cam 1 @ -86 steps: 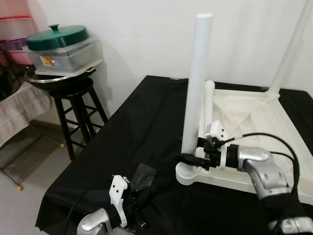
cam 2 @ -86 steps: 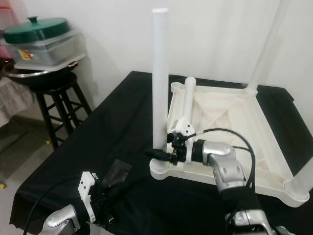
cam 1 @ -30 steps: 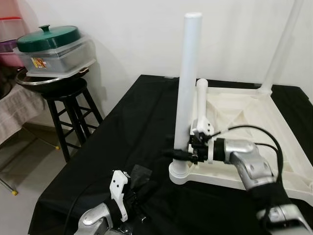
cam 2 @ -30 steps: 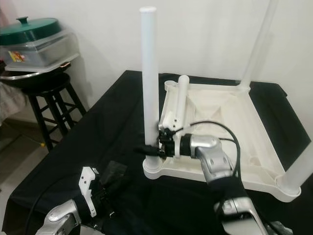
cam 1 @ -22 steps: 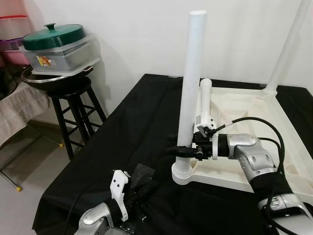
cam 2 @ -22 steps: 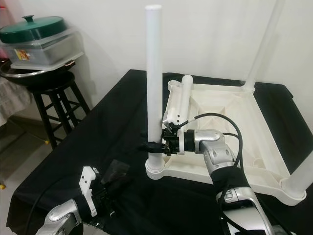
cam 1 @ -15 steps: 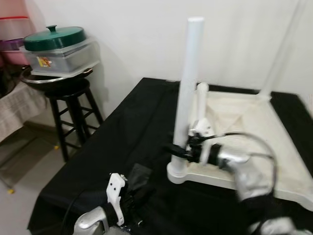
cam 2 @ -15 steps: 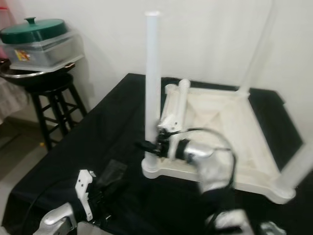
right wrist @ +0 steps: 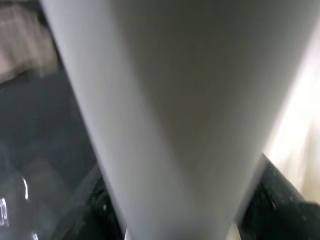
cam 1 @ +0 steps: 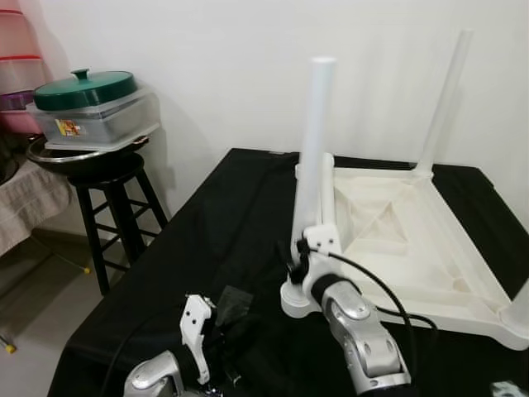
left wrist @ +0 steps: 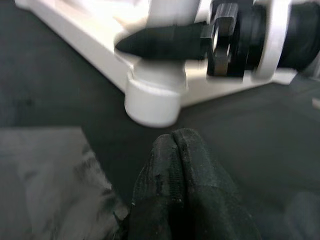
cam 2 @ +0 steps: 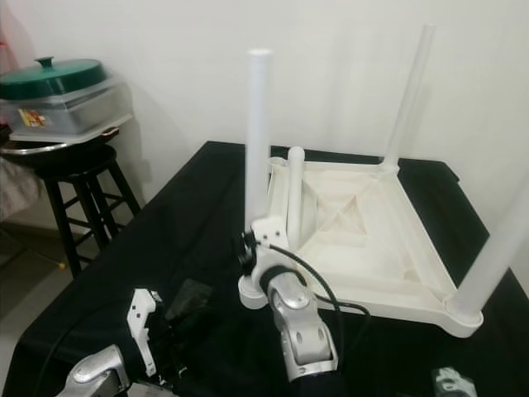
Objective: Building children table
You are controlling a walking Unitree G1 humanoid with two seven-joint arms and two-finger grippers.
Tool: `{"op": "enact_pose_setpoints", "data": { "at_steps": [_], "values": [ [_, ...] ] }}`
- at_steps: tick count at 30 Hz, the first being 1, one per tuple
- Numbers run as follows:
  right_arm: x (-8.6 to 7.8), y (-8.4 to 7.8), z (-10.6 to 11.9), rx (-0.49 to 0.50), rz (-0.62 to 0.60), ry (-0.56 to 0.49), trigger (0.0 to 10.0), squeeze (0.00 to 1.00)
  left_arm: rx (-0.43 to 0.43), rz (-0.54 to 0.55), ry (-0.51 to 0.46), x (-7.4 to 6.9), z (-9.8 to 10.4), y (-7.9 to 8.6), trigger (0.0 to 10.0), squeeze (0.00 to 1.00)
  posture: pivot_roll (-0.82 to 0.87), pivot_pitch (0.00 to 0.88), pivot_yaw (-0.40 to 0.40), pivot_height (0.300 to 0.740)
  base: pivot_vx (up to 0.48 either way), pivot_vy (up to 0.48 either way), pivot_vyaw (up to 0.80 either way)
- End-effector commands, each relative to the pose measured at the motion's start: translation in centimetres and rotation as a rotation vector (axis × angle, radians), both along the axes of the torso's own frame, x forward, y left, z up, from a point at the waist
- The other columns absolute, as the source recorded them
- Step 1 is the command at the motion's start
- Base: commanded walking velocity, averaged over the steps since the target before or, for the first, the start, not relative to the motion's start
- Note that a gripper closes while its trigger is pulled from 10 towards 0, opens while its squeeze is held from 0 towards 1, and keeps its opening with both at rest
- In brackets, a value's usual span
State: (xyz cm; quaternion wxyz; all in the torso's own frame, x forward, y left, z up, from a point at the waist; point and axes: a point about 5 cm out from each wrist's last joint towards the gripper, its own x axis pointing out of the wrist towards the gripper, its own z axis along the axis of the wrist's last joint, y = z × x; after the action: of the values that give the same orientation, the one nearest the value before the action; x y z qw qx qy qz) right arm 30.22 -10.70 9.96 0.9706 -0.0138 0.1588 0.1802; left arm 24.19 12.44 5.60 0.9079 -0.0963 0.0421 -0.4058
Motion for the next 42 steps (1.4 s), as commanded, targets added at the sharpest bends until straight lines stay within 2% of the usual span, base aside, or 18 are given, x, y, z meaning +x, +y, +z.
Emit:
{"op": "enact_pose_setpoints", "data": {
  "at_steps": [1, 3, 4, 5, 6, 10, 16, 17, 23, 33, 35, 36, 37, 38, 39, 40, 41, 42],
  "values": [
    [0.9, -0.3, 2.3, 0.042, 0.138, -0.079, 10.0, 1.00, 0.002, 0.006, 0.004, 0.0, 0.1, 0.0, 10.0, 0.00, 0.00, 0.000, 0.041, 0.740, 0.000, 0.000, 0.00],
    [1.0, -0.3, 3.2, 0.046, 0.219, -0.123, 10.0, 1.00, 0.001, 0.007, 0.004, 0.1, 0.1, 0.0, 10.0, 0.00, 0.00, 0.000, 0.041, 0.740, 0.000, 0.000, 0.00],
    [1.0, -0.7, 4.3, 0.036, 0.352, -0.165, 10.0, 0.17, 0.000, 0.008, 0.003, 0.1, 0.1, -0.1, 10.0, 0.00, 0.00, 0.000, 0.035, 0.740, 0.000, 0.000, 0.00],
    [0.9, -1.0, 4.8, 0.023, 0.431, -0.181, 10.0, 0.17, -0.001, 0.008, 0.003, 0.1, 0.1, -0.1, 10.0, 0.00, 0.00, 0.000, 0.035, 0.740, 0.000, 0.000, 0.00],
    [0.9, -1.8, 5.5, -0.011, 0.540, -0.209, 10.0, 0.00, -0.002, 0.009, 0.002, 0.2, 0.2, -0.2, 10.0, 0.00, 0.00, 0.000, 0.029, 0.740, 0.000, 0.000, 0.00],
    [1.5, -3.7, 6.6, -0.078, 0.740, -0.208, 10.0, 0.00, -0.004, 0.010, -0.001, 0.3, 0.3, -0.4, 10.0, 0.00, 0.01, 0.000, 0.021, 0.740, 0.000, 0.000, 0.00],
    [2.5, -4.2, 7.6, -0.063, 0.800, -0.203, 10.0, 0.00, -0.004, 0.011, -0.003, 0.3, 0.3, -0.5, 10.0, 0.00, 0.02, 0.000, 0.013, 0.740, 0.000, 0.000, 0.00],
    [3.1, -4.4, 8.3, -0.047, 0.825, -0.202, 0.2, 0.00, -0.003, 0.011, -0.004, 0.3, 0.3, -0.5, 10.0, 0.00, 0.02, 0.000, 0.010, 0.740, 0.000, 0.000, 0.00],
    [3.9, -4.9, 9.6, 0.006, 0.953, -0.153, 0.0, 0.00, 0.000, 0.015, -0.005, 0.2, 0.2, -0.5, 10.0, 0.00, 0.03, 0.000, 0.005, 0.740, 0.000, 0.000, 0.00],
    [3.2, -6.4, 8.2, 0.010, 0.952, -0.105, 0.0, 0.00, -0.001, 0.015, 0.000, -0.1, 0.1, -0.3, 10.0, 0.00, 0.02, 0.000, 0.015, 0.740, 0.000, 0.000, 0.00],
    [2.1, -7.1, 4.8, -0.026, 0.778, -0.039, 0.0, 0.00, -0.004, 0.012, 0.004, -0.3, 0.1, -0.3, 10.0, 0.00, 0.01, 0.000, 0.016, 0.740, 0.000, 0.000, 0.00],
    [2.1, -7.1, 4.8, -0.026, 0.778, -0.039, 0.0, 0.00, -0.004, 0.012, 0.004, -0.3, 0.1, -0.3, 10.0, 0.00, 0.01, 0.000, 0.016, 0.740, 0.000, 0.000, 0.00],
    [1.6, -6.7, 2.5, -0.072, 0.628, 0.019, 0.0, 0.00, -0.005, 0.012, 0.005, -0.4, 0.1, -0.2, 10.0, 0.00, 0.01, 0.000, 0.008, 0.740, 0.000, 0.000, 0.00],
    [1.6, -6.7, 2.5, -0.072, 0.628, 0.019, 0.0, 0.00, -0.005, 0.012, 0.005, -0.4, 0.1, -0.2, 10.0, 0.00, 0.01, 0.000, 0.008, 0.740, 0.000, 0.000, 0.00],
    [0.5, -4.5, -0.2, -0.106, 0.253, -0.008, 0.0, 0.00, -0.005, 0.013, 0.006, -0.5, 0.1, -0.1, 10.0, 0.00, 0.02, 0.000, 0.003, 0.740, 0.000, 0.000, 0.00],
    [-0.7, -3.7, -1.4, -0.129, -0.038, -0.015, 0.0, 0.00, -0.006, 0.015, 0.007, -0.6, 0.2, 0.0, 10.0, 0.00, 0.02, 0.000, 0.004, 0.740, 0.000, 0.000, 0.00],
    [-2.6, -1.0, -2.8, -0.019, -0.131, 0.065, 0.0, 0.00, -0.005, 0.020, 0.008, -0.5, 0.2, 0.1, 10.0, 0.00, 0.02, 0.000, 0.020, 0.740, 0.000, 0.000, 0.00],
    [-2.6, -1.0, -2.8, -0.019, -0.131, 0.065, 0.0, 0.00, -0.005, 0.020, 0.008, -0.5, 0.2, 0.1, 10.0, 0.00, 0.02, 0.000, 0.020, 0.740, 0.000, 0.000, 0.00]
  ]
}}
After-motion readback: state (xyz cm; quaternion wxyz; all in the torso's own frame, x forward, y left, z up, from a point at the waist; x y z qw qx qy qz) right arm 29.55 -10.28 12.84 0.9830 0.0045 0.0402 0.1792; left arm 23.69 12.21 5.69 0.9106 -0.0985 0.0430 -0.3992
